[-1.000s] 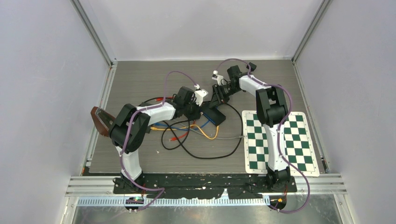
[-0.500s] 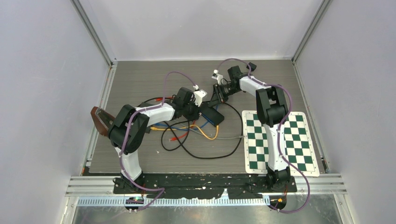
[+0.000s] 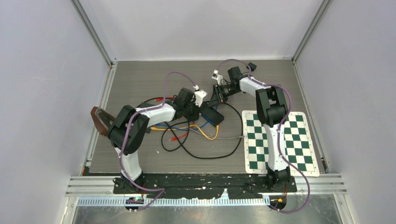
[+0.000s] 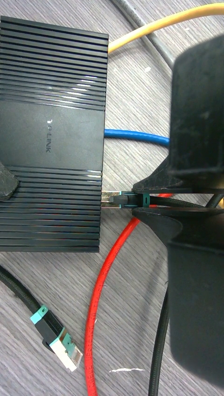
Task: Insert the plug into the switch port
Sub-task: Insert the connector into the switch port.
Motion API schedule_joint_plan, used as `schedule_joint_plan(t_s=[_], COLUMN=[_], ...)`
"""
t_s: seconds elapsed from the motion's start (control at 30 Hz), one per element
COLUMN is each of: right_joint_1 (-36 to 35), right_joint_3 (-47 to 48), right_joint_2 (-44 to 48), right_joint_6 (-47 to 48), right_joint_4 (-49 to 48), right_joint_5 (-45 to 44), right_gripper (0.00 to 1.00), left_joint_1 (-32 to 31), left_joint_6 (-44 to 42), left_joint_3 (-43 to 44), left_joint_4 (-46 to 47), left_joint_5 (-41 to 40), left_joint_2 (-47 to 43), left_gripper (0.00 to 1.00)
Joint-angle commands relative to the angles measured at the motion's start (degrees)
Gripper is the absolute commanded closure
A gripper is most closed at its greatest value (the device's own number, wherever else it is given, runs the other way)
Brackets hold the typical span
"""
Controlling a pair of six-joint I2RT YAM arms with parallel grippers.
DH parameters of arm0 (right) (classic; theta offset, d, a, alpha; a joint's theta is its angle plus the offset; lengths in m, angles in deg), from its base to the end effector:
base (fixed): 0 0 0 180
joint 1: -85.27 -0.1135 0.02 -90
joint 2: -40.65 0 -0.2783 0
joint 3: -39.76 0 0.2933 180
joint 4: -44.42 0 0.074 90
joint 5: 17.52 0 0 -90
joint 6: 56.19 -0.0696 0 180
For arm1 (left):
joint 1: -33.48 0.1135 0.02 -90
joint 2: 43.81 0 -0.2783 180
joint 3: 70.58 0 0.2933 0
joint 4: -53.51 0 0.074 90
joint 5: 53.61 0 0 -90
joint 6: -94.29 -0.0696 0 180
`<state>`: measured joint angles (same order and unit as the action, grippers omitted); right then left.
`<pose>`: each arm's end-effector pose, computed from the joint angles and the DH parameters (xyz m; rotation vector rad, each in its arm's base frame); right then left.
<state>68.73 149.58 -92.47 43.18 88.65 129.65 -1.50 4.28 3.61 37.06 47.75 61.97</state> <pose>0.4840 0.2048 0.0974 -0.8197 2.3628 1.3830 0.3532 -0.2638 0.1219 0.8262 2.3101 -0.5150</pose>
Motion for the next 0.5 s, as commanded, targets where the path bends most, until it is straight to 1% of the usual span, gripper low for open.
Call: schedule_joint_plan(t_s=[0.0,0.2,0.47], right_joint_1=[-6.1,-7.4,-8.2], right_joint_3=[-1.9,-2.5,-2.1], right_joint_2=[-1.1,-1.9,-2.8], right_joint_6=[1.0,1.5,1.6], right_joint_4=[7.9,8.4,10.4], right_joint_5=[4.8,7.8,6.7], right_gripper=[0.74,0.74,0.74], left_joint_1=[-1.9,-2.0,-2.1], left_joint_6=[1.1,2.4,3.7], left_joint_3=[2.5,3.2,4.5], left_joint_4=[16.0,19.3,21.5], left_joint_5=[1.7,1.2,2.6], left_joint_2=[-3.3,-3.4,-2.5], left_gripper=[1.00,1.00,1.00])
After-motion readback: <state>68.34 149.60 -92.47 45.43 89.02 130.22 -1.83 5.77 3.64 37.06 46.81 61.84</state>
